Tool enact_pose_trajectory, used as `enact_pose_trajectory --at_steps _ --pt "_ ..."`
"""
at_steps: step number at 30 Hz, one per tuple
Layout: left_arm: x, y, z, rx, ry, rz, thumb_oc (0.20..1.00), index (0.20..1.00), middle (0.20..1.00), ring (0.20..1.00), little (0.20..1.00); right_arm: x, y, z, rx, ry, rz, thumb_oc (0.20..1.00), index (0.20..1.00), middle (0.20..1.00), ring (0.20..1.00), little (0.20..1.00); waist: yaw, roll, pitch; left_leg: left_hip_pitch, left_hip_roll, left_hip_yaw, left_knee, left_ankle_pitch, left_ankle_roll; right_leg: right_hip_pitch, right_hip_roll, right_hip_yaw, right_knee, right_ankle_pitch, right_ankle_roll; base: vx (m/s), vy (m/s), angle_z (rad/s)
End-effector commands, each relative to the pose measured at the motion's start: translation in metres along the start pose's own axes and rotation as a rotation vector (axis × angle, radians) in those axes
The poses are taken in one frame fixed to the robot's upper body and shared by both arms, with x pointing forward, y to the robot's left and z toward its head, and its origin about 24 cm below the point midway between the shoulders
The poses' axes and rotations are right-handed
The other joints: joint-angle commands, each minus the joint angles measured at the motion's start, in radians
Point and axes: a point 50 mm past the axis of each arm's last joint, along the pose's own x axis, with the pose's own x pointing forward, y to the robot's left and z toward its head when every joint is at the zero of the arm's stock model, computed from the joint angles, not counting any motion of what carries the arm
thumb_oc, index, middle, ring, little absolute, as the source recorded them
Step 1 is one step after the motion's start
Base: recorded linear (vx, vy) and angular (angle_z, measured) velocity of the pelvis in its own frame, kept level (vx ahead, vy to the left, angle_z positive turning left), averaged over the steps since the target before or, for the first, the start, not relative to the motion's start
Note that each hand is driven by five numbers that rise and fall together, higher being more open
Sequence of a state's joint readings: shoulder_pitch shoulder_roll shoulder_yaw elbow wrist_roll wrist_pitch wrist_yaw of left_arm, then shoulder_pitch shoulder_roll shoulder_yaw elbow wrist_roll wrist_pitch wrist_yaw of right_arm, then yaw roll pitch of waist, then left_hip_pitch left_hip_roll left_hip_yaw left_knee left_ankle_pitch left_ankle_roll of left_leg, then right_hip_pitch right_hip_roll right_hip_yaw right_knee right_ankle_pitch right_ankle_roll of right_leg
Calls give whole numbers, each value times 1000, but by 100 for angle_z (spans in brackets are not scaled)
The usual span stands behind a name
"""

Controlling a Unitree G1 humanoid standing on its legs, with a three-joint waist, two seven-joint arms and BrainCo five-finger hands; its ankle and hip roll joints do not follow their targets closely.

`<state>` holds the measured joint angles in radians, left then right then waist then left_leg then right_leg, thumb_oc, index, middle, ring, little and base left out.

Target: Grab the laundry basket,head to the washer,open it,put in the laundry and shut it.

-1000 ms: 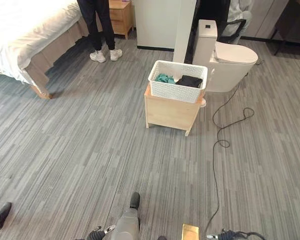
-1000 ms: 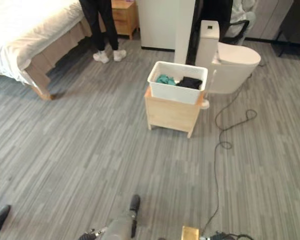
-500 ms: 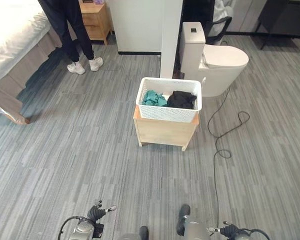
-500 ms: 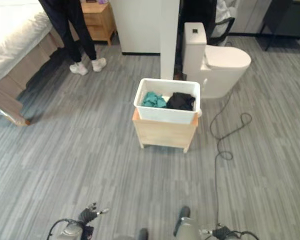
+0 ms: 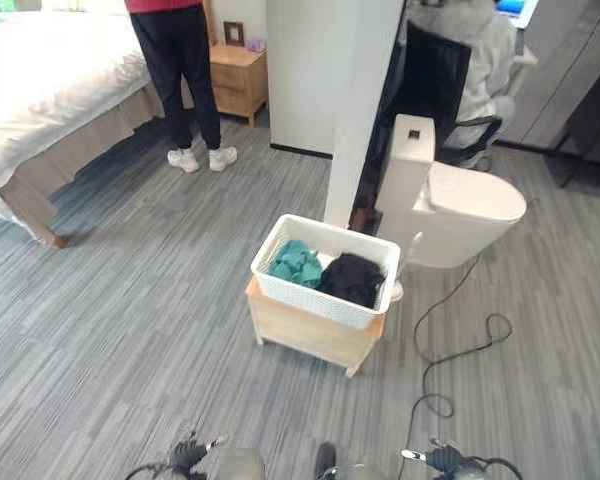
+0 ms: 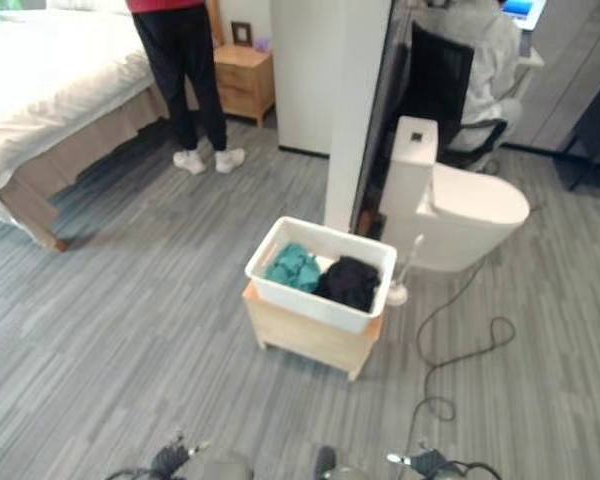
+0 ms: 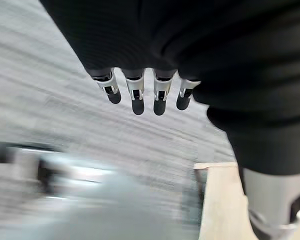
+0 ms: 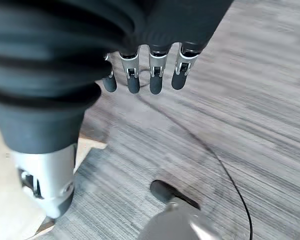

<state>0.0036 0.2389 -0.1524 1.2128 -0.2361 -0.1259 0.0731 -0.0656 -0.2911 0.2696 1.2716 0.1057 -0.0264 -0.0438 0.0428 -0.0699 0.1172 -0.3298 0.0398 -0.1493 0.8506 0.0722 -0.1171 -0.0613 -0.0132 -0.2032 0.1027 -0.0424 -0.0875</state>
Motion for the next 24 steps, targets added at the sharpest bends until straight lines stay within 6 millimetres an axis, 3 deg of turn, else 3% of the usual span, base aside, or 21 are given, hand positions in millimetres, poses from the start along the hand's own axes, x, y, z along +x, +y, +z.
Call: enact_pose_trajectory --at_steps 1,2,3,4,5,9,13,16,18,19,20,21,23,24 --pt "5 20 38 -22 -137 76 1000 1000 1000 1000 1000 -2 -12 -6 9 -6 -47 1000 1000 1000 1000 1000 -3 -5 15 135 23 76 -362 -110 60 35 -57 63 -88 38 133 171 18 8" --pt "5 20 38 -22 -136 76 1000 1000 1000 1000 1000 -2 -12 -6 9 -6 -47 1000 1000 1000 1000 1000 -1 -6 18 143 23 79 -368 -109 60 40 -58 65 -89 37 133 174 52 4" --pt "4 21 38 -32 -141 80 1000 1000 1000 1000 1000 -2 -13 -5 4 -11 -47 1000 1000 1000 1000 1000 8 1 17 149 32 69 -496 -114 52 54 -53 70 -93 24 139 160 76 -24" --pt "4 21 39 -41 -147 79 1000 1000 1000 1000 1000 -2 -12 -5 -6 -11 -43 1000 1000 1000 1000 1000 13 7 11 160 38 49 -613 -85 45 62 -50 71 -93 14 142 288 176 -46" --pt "4 19 46 -46 -177 74 1000 1000 1000 1000 1000 -2 -11 -7 -13 -5 -48 1000 1000 1000 1000 1000 19 26 12 145 50 26 -721 -13 29 90 -44 60 -92 -7 147 277 190 -48" --pt "3 15 39 -29 -158 46 1000 1000 1000 1000 1000 -2 -6 -9 -35 3 -31 1000 1000 1000 1000 1000 21 43 -4 176 47 44 -735 -38 33 105 -54 68 -75 -20 156 199 171 -37" --pt "1 31 22 -21 -103 95 1000 1000 1000 1000 1000 -3 -14 -13 57 18 -78 1000 1000 1000 1000 1000 24 44 -34 232 24 117 -760 -71 55 120 -100 86 -60 -13 191 192 175 -50" --pt "-2 40 20 -50 -112 135 1000 1000 1000 1000 1000 -4 -21 -15 127 22 -117 1000 1000 1000 1000 1000 26 43 -44 247 22 144 -771 -80 64 122 -114 93 -65 -8 201 126 106 -47" --pt "-9 60 40 -60 -229 227 1000 1000 1000 1000 1000 -6 -48 -10 276 -16 -235 1000 1000 1000 1000 1000 22 41 -59 265 21 173 -785 -92 71 128 -131 93 -82 2 215 127 84 -37" --pt "-9 60 40 -60 -229 227 1000 1000 1000 1000 1000 -6 -48 -10 276 -16 -235 1000 1000 1000 1000 1000 22 41 -59 266 21 173 -785 -92 71 128 -131 93 -82 2 215 156 88 -37" --pt "-28 76 78 -227 -455 309 1000 1000 1000 1000 1000 -10 -70 0 387 -79 -333 1000 1000 1000 1000 1000 25 42 -61 282 20 180 -803 -101 76 134 -137 93 -94 5 223 73 38 -20" --pt "-29 77 77 -227 -454 309 1000 1000 1000 1000 1000 -11 -70 -1 386 -79 -333 1000 1000 1000 1000 1000 24 41 -65 278 19 180 -804 -98 76 130 -137 93 -95 8 223 120 53 -9" --pt "-60 95 107 -282 -670 389 1000 1000 1000 1000 1000 -21 -99 25 458 -221 -434 1000 1000 1000 1000 1000 34 38 -71 286 19 181 -822 -101 77 134 -143 80 -110 11 228 80 25 -2" --pt "-60 95 106 -280 -668 390 1000 1000 1000 1000 1000 -21 -98 24 457 -219 -434 1000 1000 1000 1000 1000 35 38 -72 288 18 181 -824 -101 77 136 -143 80 -111 11 228 58 16 -3"
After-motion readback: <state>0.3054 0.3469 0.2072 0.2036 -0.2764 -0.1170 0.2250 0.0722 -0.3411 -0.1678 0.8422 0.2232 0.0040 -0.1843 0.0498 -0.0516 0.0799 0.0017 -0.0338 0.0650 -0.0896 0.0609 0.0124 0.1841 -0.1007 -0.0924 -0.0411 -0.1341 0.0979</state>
